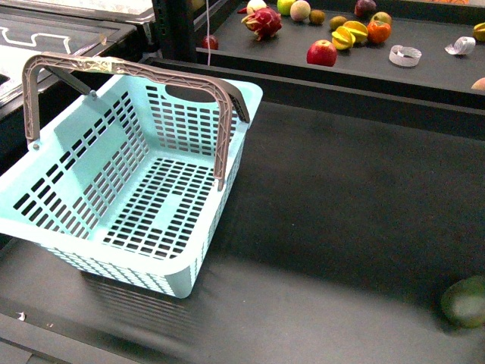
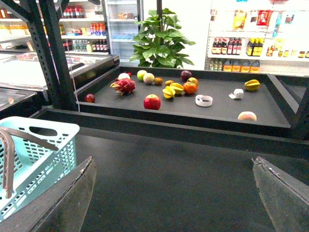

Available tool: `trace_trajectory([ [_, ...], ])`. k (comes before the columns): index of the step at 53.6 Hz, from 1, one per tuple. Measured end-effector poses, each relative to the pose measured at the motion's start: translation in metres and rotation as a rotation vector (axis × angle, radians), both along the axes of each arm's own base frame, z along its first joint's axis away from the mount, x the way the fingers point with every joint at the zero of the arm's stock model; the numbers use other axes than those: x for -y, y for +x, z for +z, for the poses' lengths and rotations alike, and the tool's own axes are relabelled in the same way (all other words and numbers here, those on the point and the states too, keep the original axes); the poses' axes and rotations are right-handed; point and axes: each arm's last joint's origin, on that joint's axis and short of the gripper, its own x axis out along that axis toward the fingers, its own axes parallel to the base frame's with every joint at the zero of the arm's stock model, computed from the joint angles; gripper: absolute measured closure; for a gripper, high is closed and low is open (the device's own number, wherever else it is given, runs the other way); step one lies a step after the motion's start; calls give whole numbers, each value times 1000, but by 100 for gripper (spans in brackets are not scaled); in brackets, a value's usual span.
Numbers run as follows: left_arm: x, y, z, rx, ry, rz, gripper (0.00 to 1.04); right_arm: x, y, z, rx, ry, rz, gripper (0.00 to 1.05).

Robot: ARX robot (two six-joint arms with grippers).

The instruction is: Pick mango with right arm and hold basket with left

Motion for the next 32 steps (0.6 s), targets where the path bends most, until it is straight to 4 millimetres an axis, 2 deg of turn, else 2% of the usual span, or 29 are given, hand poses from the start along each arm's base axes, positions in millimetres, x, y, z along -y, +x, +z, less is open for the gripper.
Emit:
trace_trajectory([
  [32, 0, 0, 0, 0, 0, 0, 6, 0, 0, 0, 0, 0, 0, 8],
])
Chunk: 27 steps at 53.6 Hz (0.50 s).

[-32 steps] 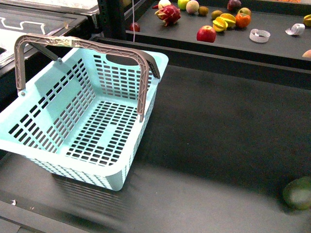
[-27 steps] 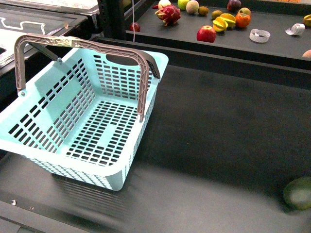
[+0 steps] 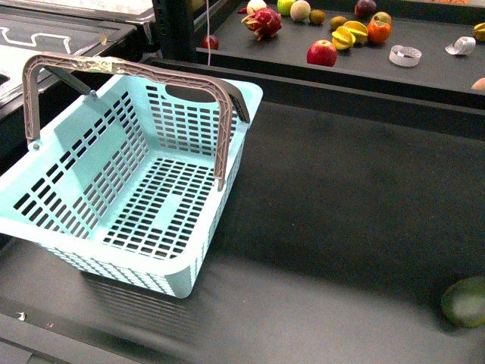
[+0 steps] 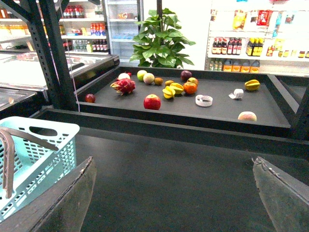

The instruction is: Pick mango with right arm and hold basket with left

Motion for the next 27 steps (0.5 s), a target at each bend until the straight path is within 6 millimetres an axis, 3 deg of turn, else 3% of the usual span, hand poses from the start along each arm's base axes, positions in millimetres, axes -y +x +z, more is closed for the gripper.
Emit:
trace_trajectory([
  [9, 4, 2, 1, 6, -70, 95, 6, 0, 0, 0, 0, 0, -1, 8],
  [14, 15, 10, 0, -26, -102, 59, 6, 0, 0, 0, 0, 0, 0, 8],
  [27, 41, 53, 8, -111, -194, 2, 6, 0, 0, 0, 0, 0, 0, 8],
])
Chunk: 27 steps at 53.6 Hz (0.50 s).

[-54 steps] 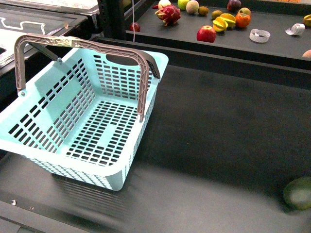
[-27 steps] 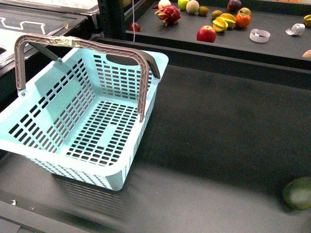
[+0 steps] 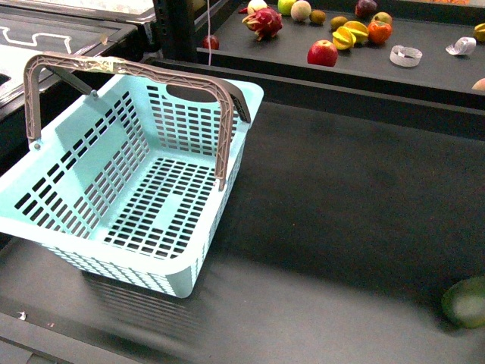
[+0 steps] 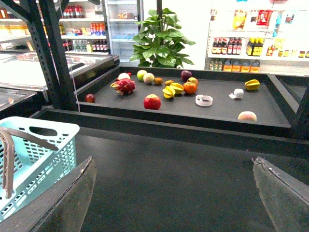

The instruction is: Pick mango with right arm and hold basket with left

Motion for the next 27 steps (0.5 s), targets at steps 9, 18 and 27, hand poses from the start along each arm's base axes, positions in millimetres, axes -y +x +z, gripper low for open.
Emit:
trace_trajectory([
  [9, 23, 55, -20, -161, -119, 6, 6, 0, 0, 0, 0, 0, 0, 8],
  [18, 40, 92, -37, -258, -227, 4, 6, 0, 0, 0, 0, 0, 0, 8],
  [27, 51, 121, -41, -294, -310, 5, 6, 0, 0, 0, 0, 0, 0, 8],
])
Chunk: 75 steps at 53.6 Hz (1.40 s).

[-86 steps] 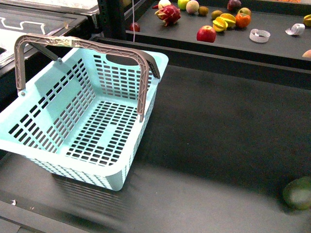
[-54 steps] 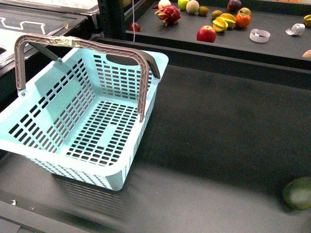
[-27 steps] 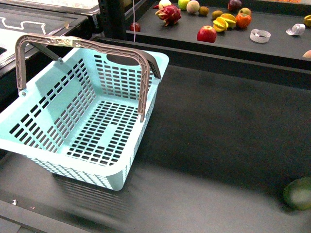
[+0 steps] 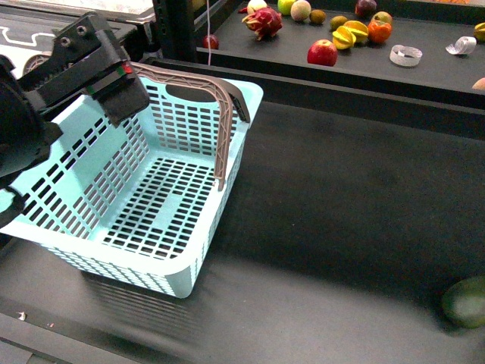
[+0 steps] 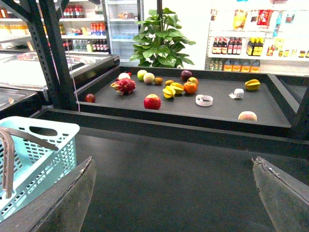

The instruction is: Pick mango with right arm and hold basket with left

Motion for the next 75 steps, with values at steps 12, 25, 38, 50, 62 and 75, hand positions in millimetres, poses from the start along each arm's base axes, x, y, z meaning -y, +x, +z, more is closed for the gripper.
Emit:
trace_trajectory([
  [12, 12, 36, -13, -45, -78, 19, 6, 0, 0, 0, 0, 0, 0, 8],
  [25, 25, 68, -20, -65, -130, 30, 6, 0, 0, 0, 0, 0, 0, 8],
  [38, 35, 95, -23, -73, -142, 12, 6, 0, 0, 0, 0, 0, 0, 8],
  [50, 33, 118, -27, -79, -142, 30, 6, 0, 0, 0, 0, 0, 0, 8],
  [62, 28, 135, -25, -72, -138, 42, 6, 0, 0, 0, 0, 0, 0, 8],
  [75, 27, 150, -31, -95, -122, 50, 10, 0, 0, 0, 0, 0, 0, 8],
])
